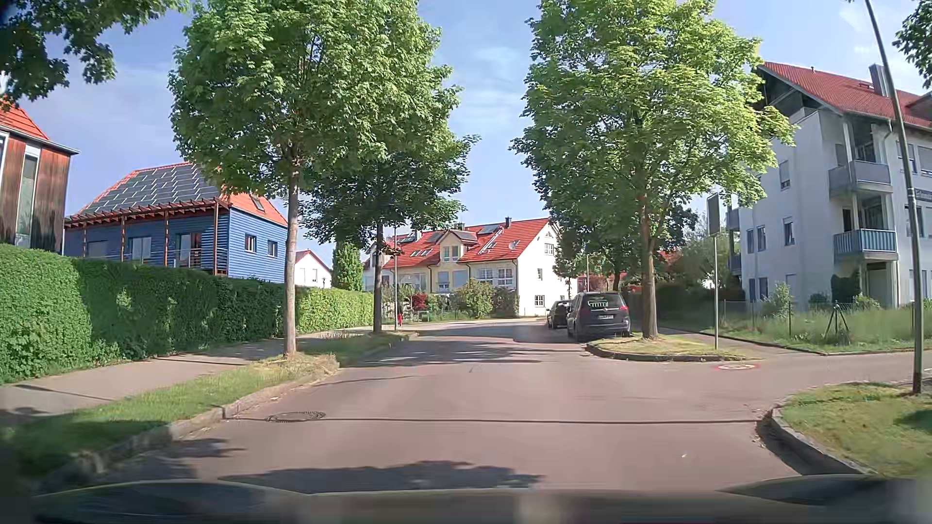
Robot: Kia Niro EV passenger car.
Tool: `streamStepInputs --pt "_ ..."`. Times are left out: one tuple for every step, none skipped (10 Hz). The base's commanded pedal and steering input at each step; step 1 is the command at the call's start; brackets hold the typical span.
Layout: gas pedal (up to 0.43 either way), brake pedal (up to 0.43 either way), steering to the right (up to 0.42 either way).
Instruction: Follow the waypoints while adhering to traffic rules and regulations
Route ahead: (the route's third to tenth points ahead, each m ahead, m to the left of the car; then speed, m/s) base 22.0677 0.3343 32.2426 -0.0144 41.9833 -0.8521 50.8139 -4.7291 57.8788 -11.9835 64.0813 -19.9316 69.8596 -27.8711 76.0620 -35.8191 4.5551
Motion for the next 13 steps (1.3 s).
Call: streamStepInputs --pt "0.039 0.0 -0.004" --pt "0.047 0.0 -0.004" --pt "0.079 0.0 -0.003" --pt "0.11 0.0 -0.004" --pt "0.13 0.0 -0.004" --pt "0.157 0.0 -0.004" --pt "0.157 0.0 -0.004" --pt "0.098 0.0 -0.004" --pt "0.067 0.0 -0.003" --pt "0.067 0.0 -0.004" --pt "0.067 0.0 -0.004" --pt "0.079 0.0 -0.004" --pt "0.087 0.0 -0.004"
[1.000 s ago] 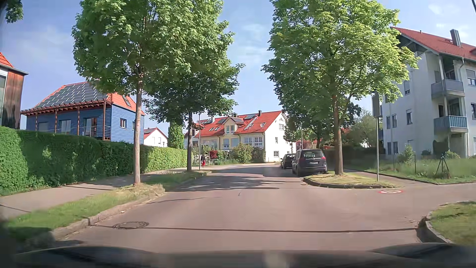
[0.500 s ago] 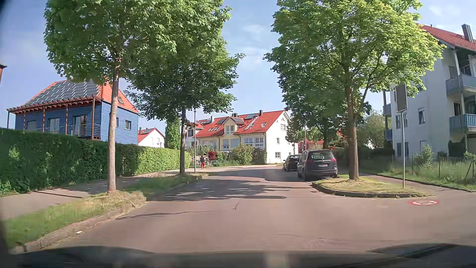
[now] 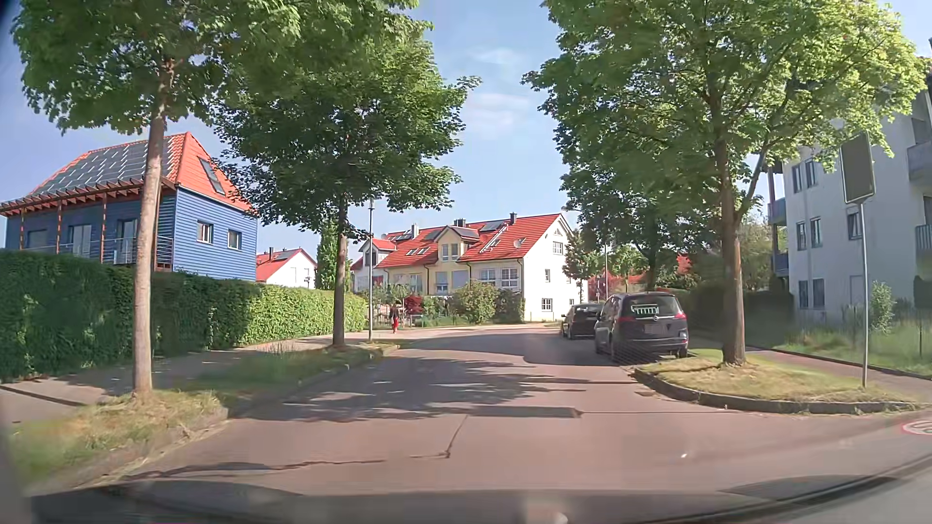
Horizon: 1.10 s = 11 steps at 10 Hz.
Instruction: Follow the waypoints while adhering to traffic rules and regulations
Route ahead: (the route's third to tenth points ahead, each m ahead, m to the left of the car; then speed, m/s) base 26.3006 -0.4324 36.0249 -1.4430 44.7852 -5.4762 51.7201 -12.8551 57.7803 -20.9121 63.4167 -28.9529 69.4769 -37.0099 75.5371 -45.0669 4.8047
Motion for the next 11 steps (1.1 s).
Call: streamStepInputs --pt "0.138 0.0 -0.003" --pt "0.157 0.0 -0.003" --pt "0.15 0.0 -0.004" --pt "0.15 0.0 -0.003" --pt "0.15 0.0 -0.003" --pt "0.15 0.0 -0.003" --pt "0.15 0.0 -0.003" --pt "0.118 0.0 -0.003" --pt "0.098 0.0 -0.003" --pt "0.098 0.0 -0.003" --pt "0.098 0.0 -0.003"
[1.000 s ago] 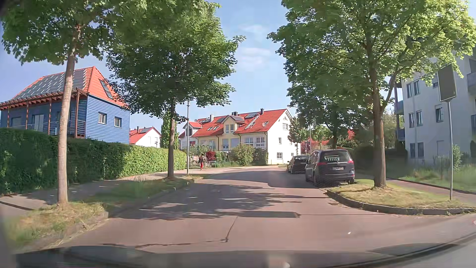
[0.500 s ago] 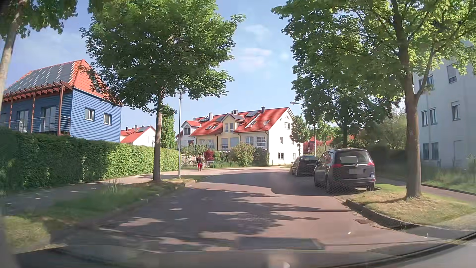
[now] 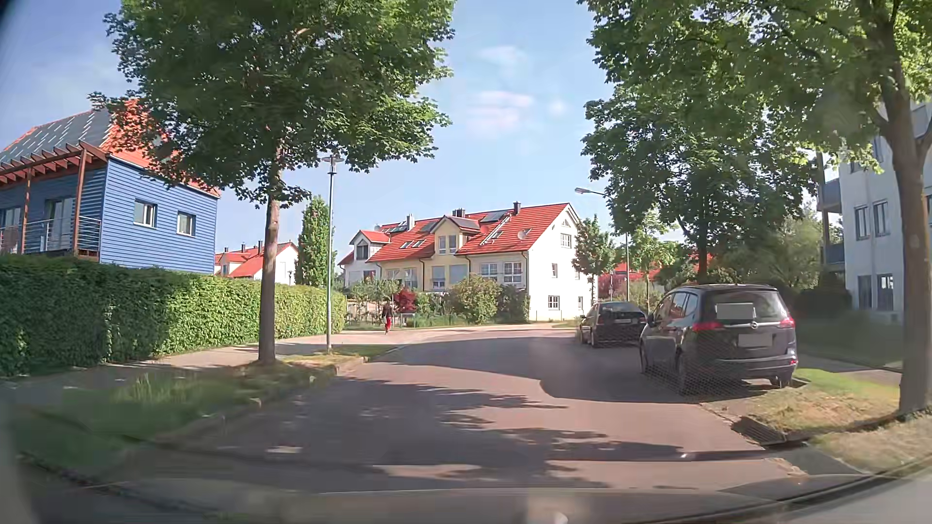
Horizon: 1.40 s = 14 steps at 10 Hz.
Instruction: Follow the waypoints while adhering to traffic rules and regulations
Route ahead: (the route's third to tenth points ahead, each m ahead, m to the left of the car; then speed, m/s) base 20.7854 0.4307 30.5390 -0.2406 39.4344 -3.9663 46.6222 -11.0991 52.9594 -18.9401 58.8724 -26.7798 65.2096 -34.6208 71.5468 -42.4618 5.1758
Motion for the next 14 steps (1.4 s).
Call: streamStepInputs --pt "0.098 0.0 -0.003" --pt "0.098 0.0 -0.003" --pt "0.098 0.0 -0.003" --pt "0.11 0.0 -0.003" --pt "0.11 0.0 -0.003" --pt "0.11 0.0 -0.003" --pt "0.11 0.0 -0.002" --pt "0.11 0.0 -0.002" --pt "0.098 0.0 -0.002" --pt "0.098 0.0 -0.002" --pt "0.098 0.0 -0.002" --pt "0.098 0.0 -0.002" --pt "0.098 0.0 -0.002" --pt "0.098 0.0 -0.001"
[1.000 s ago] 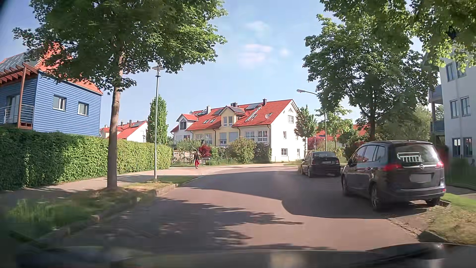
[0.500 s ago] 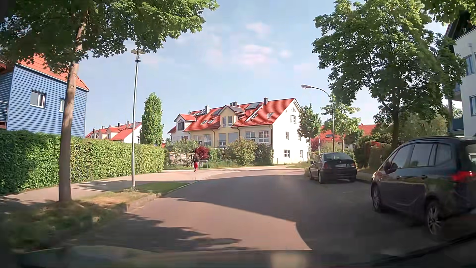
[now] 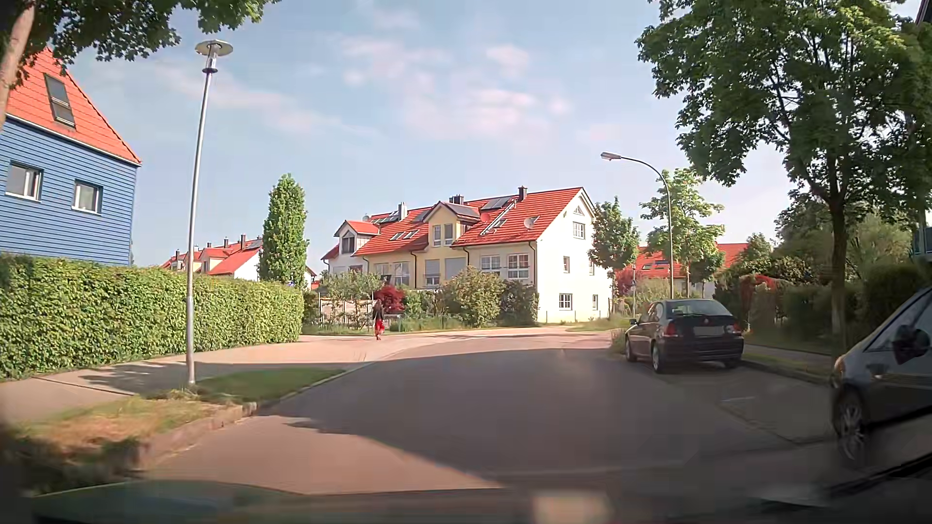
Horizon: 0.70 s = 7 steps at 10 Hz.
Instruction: Follow the waypoints while adhering to traffic rules and regulations
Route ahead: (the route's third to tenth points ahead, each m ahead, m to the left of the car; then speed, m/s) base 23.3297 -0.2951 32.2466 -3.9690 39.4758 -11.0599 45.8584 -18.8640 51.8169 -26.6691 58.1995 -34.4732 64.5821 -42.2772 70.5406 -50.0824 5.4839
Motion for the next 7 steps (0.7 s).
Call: streamStepInputs --pt "0.098 0.0 -0.001" --pt "0.098 0.0 -0.001" --pt "0.087 0.0 0.0" --pt "0.059 0.0 0.003" --pt "0.047 0.0 0.005" --pt "0.047 0.0 0.007" --pt "0.047 0.0 0.01"
